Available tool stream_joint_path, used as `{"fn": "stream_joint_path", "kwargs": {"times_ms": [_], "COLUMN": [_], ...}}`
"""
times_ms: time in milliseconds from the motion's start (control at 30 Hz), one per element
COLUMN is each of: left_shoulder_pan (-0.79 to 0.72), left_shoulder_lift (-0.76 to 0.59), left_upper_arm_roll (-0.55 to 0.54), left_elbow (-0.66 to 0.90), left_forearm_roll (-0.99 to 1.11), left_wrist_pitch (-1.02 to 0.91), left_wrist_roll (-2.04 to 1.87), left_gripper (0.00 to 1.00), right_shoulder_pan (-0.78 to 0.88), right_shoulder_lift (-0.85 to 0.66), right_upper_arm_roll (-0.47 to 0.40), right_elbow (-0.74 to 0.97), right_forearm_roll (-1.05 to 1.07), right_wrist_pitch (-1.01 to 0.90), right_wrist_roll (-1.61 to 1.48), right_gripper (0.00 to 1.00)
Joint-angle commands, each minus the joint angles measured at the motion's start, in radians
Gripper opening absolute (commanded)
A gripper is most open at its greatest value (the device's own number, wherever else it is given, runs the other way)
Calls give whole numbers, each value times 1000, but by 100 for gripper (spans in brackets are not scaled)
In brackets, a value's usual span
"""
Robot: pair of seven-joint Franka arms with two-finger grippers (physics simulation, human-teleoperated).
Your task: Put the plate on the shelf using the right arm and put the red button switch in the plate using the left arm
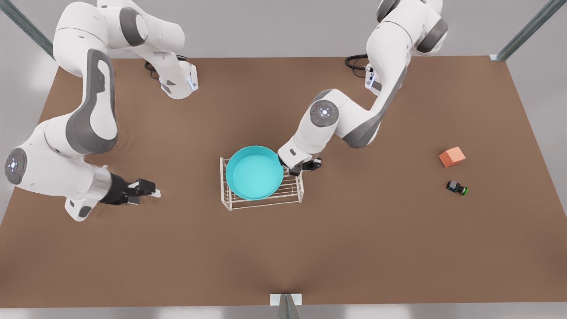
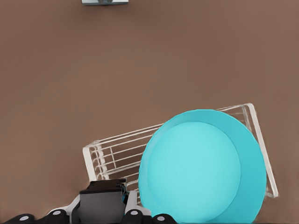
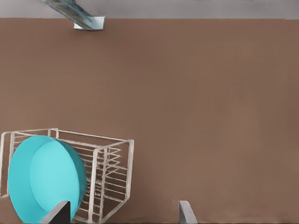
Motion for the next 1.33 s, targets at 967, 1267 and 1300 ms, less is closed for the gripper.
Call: {"fn": "stream_joint_path", "kwargs": {"times_ms": [967, 1267, 1300], "left_shoulder_pan": [556, 546, 547], "left_shoulder_lift": [-436, -385, -387], "left_upper_arm_roll": [38, 27, 27], "left_elbow": [-404, -327, -327], "left_forearm_roll": [70, 63, 61], "left_wrist_pitch": [-286, -291, -291], "left_wrist_roll": [537, 541, 541], "left_gripper": [100, 100, 100], "right_shoulder_pan": [53, 53, 53], "right_shoulder_lift": [-70, -70, -70], "right_upper_arm_roll": [12, 12, 12], "right_elbow": [-178, -178, -178], "right_forearm_roll": [-378, -378, -378], "right_wrist_pitch": [22, 21, 21], "right_wrist_roll": [354, 355, 355], "right_gripper": [100, 100, 100]}}
